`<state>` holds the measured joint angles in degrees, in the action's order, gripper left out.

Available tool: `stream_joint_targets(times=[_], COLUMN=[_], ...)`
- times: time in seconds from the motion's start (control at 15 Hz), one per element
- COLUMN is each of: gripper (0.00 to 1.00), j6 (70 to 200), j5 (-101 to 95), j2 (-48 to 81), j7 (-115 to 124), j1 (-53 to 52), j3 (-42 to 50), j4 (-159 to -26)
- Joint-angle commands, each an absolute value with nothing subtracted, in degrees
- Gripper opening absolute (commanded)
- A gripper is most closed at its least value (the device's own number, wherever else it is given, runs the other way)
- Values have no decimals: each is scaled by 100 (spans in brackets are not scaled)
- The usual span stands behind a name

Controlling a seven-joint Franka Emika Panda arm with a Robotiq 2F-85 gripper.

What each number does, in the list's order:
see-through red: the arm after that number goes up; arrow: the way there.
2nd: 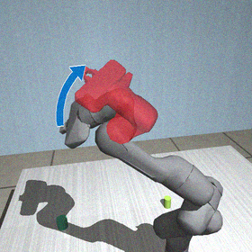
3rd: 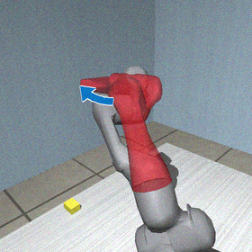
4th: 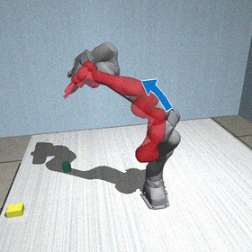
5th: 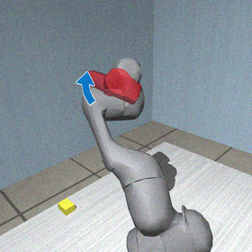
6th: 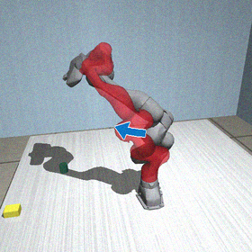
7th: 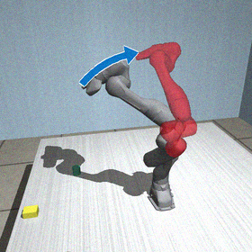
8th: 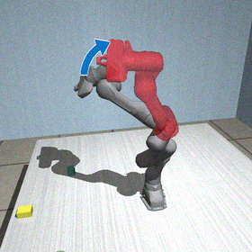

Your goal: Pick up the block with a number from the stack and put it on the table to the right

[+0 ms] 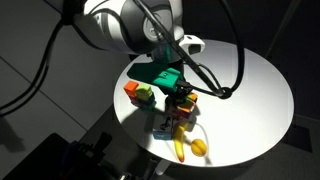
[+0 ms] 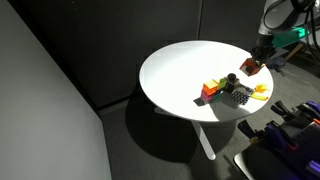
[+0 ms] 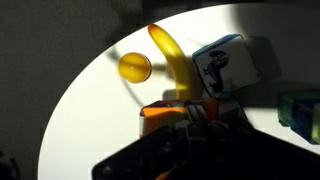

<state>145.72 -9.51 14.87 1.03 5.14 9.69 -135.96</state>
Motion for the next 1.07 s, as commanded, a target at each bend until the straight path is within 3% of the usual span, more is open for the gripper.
stream_joint_targets(times=[0.0,1.0], gripper=[2,2], j6=[14255,13789], j5=[-1211,-1025], j2=[1800,3395], j7=[569,878], j1=[467,590], j3=[1124,1309], j4=[-13081,-11336])
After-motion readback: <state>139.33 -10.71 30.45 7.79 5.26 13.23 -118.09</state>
